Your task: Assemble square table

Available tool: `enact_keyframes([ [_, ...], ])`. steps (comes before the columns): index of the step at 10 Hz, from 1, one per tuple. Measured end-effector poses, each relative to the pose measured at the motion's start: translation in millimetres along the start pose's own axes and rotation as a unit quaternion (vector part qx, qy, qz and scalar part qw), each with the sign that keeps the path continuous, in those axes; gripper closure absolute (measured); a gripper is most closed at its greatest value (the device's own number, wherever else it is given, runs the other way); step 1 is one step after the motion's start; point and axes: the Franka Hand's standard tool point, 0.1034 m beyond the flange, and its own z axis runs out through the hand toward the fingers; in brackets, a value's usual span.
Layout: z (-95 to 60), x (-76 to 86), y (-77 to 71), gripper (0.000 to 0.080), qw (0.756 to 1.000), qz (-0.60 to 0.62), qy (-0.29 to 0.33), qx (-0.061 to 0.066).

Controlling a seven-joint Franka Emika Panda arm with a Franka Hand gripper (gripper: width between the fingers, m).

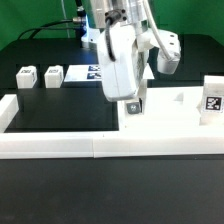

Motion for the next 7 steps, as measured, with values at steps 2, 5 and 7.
enact_keyframes([
  [2,-0.7,1.9,0.8,0.0522,0.995,0.102,-0.009,0.005],
  [5,-1.7,5.0,3.1,0.0507,0.988,0.154,-0.001,0.007],
  [7,-1.6,6.1,3.9,0.0507,0.990,0.143,0.002,0.006],
])
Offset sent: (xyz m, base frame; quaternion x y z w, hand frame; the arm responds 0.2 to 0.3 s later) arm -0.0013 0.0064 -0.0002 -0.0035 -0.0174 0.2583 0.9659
